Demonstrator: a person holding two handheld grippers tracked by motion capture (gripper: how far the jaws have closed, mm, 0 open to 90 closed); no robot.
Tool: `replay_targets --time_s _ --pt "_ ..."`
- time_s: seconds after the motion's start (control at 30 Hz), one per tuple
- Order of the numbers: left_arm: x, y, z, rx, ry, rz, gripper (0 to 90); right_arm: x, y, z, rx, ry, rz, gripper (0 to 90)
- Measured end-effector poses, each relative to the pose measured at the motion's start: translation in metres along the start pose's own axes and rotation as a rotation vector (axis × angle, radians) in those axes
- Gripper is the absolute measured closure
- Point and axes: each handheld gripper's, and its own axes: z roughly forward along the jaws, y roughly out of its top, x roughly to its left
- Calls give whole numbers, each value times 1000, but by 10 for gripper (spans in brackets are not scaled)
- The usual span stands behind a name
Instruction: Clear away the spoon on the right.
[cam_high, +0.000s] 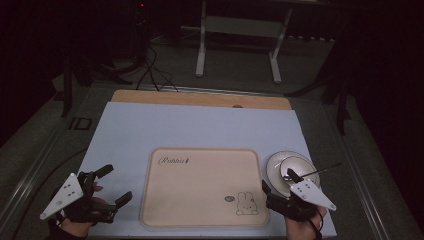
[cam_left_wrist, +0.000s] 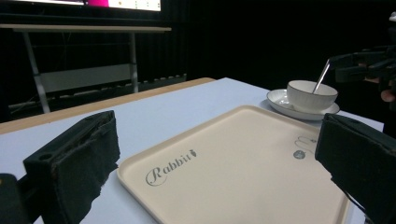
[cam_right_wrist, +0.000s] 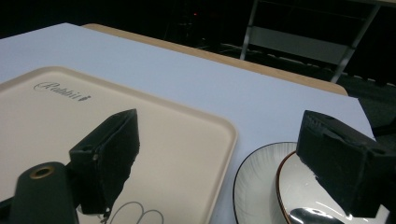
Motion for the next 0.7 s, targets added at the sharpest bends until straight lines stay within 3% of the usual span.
replay_targets --time_s 0.43,0.7 --pt "-5 0 3 15 -18 28 0 9 2 -2 5 11 -31 127" --pt "-7 1 2 8 -24 35 0 14 16 -4 6 105 -23 118"
